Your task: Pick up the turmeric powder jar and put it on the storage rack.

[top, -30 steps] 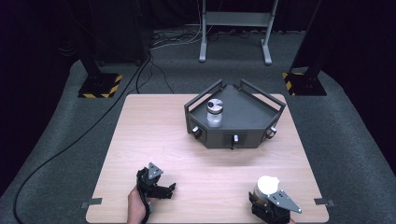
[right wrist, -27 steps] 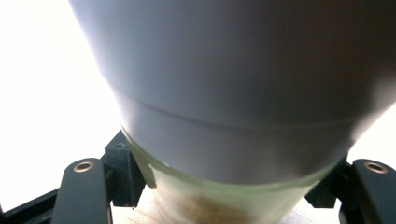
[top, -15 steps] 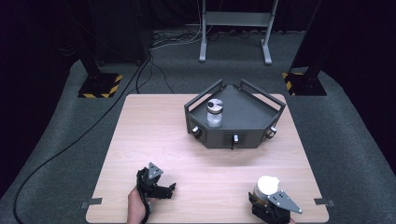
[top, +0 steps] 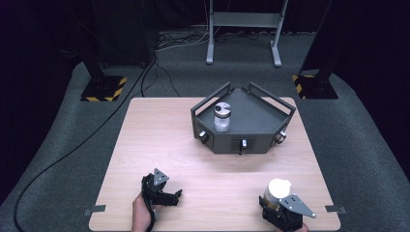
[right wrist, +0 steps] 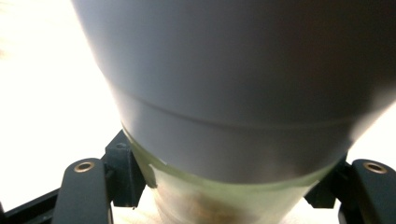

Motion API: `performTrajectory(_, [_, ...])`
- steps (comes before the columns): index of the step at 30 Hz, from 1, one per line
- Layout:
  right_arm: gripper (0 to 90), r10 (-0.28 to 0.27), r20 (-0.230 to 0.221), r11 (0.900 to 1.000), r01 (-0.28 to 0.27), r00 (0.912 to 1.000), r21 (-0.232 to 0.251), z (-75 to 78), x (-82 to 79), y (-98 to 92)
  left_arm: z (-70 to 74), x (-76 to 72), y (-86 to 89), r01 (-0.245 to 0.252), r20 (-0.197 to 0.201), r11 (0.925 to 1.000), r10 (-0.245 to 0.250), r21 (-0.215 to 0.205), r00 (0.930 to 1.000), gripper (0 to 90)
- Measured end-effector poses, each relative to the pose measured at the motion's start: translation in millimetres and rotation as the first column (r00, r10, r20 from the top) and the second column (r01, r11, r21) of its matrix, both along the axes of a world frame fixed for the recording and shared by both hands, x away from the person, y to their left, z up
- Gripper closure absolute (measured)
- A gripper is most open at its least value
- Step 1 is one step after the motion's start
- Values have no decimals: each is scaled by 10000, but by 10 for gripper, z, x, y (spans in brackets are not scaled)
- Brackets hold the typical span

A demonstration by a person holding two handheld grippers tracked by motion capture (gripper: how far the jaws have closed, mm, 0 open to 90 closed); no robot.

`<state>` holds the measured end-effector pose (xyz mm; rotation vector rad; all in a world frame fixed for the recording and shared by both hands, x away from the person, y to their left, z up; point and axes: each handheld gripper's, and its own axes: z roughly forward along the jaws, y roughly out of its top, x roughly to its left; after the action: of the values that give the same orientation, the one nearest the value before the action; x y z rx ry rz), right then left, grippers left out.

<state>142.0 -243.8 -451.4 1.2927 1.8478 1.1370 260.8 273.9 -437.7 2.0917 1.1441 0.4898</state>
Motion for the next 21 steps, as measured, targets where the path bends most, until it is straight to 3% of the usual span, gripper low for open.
performTrajectory(21, [301,-62,326,10000,63,9994,-26,317,237,-86,0,-8,-6,9,43,10000,-9,47,10000,6])
